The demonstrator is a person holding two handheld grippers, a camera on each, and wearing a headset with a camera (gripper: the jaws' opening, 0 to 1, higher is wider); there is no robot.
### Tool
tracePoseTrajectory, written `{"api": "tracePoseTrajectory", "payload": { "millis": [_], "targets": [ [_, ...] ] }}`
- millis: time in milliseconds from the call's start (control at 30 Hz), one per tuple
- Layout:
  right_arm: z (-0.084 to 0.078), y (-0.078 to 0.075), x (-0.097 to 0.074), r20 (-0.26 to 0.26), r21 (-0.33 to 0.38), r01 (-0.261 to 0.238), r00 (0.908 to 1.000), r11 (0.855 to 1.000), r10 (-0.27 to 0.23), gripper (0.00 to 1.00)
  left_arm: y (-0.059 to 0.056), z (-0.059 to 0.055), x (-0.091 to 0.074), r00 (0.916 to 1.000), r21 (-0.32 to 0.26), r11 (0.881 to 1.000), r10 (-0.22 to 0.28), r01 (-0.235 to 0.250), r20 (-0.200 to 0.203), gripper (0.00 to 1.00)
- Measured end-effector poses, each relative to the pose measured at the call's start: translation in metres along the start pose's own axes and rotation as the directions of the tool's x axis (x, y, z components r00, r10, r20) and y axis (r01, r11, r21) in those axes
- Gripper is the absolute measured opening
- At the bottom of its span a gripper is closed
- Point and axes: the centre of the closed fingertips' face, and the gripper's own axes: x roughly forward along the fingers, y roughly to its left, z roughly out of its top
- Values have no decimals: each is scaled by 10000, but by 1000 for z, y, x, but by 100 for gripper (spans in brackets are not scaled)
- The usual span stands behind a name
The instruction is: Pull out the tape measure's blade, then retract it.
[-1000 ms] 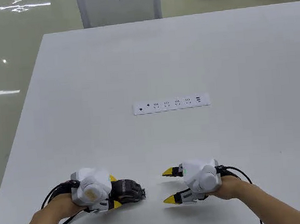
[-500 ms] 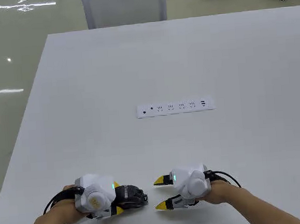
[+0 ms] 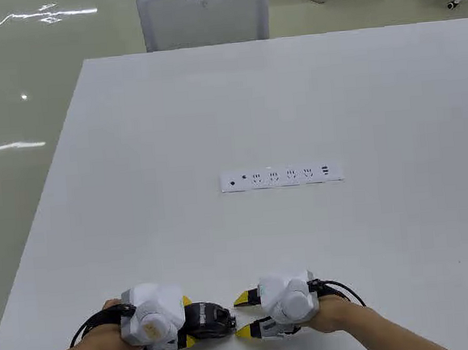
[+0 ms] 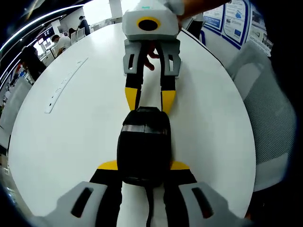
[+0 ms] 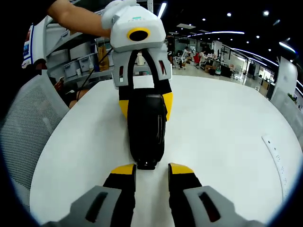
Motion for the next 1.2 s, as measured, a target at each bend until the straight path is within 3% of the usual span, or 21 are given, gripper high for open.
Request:
{"api": "tracePoseTrajectory", "payload": {
  "millis": [400, 1133, 1200],
  "targets": [
    [-1, 7, 6, 3, 60, -306, 9995, 9995, 306, 18, 0, -1, 0, 10000, -176, 9998, 80, -80, -9, 28],
    [-3, 8, 5, -298, 785, -221, 9993, 9967, 245, 11, 0, -4, 1, 9999, -104, 9998, 154, -153, 35, 28],
    [-2, 7, 5, -358, 615, -192, 9991, 9979, 215, 11, 0, -3, 1, 9998, -143, 9998, 167, -166, 68, 28]
  ]
}}
